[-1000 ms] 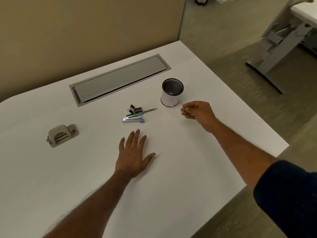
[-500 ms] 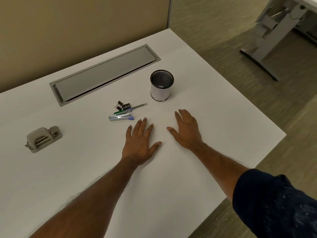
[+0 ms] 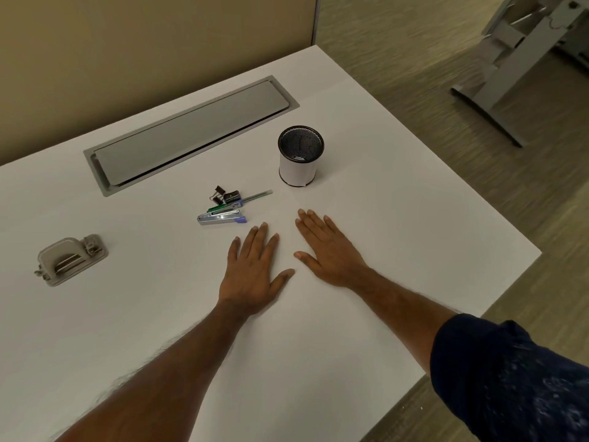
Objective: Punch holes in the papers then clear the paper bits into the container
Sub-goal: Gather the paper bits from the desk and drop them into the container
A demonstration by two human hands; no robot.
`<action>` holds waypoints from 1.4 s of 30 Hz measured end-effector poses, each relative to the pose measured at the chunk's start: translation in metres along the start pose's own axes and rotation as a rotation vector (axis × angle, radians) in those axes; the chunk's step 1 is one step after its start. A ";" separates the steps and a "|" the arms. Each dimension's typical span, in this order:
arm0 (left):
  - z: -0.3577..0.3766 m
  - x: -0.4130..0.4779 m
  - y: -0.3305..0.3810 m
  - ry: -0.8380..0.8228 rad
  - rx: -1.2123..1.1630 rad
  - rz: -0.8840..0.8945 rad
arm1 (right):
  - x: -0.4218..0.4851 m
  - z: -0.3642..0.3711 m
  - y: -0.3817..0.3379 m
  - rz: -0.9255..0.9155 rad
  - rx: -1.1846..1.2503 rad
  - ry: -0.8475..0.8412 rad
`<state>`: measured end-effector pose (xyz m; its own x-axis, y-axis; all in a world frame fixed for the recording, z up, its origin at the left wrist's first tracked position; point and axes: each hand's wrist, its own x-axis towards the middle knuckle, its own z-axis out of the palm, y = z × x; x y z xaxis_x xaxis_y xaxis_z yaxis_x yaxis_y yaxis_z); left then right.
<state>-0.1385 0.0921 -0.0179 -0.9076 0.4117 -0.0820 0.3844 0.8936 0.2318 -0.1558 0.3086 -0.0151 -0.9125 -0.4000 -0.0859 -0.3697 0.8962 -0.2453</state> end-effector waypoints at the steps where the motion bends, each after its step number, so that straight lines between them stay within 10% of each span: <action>1: 0.000 0.000 0.000 0.000 0.000 -0.001 | -0.002 -0.003 0.004 -0.036 0.040 0.000; 13: 0.004 0.001 -0.002 0.033 -0.002 0.001 | 0.025 -0.004 0.021 0.347 -0.038 0.046; 22: 0.004 0.000 -0.002 0.033 0.007 0.002 | 0.002 -0.001 0.006 -0.020 -0.107 -0.040; 32: 0.004 0.000 -0.002 0.023 0.008 -0.001 | -0.013 -0.021 0.009 0.269 0.660 0.340; 42: 0.004 -0.001 -0.001 0.032 0.009 -0.005 | -0.018 0.003 0.003 0.367 0.054 0.073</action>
<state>-0.1371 0.0910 -0.0215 -0.9144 0.4014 -0.0522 0.3811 0.8973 0.2226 -0.1404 0.3176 -0.0174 -0.9934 -0.0374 -0.1085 -0.0078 0.9652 -0.2614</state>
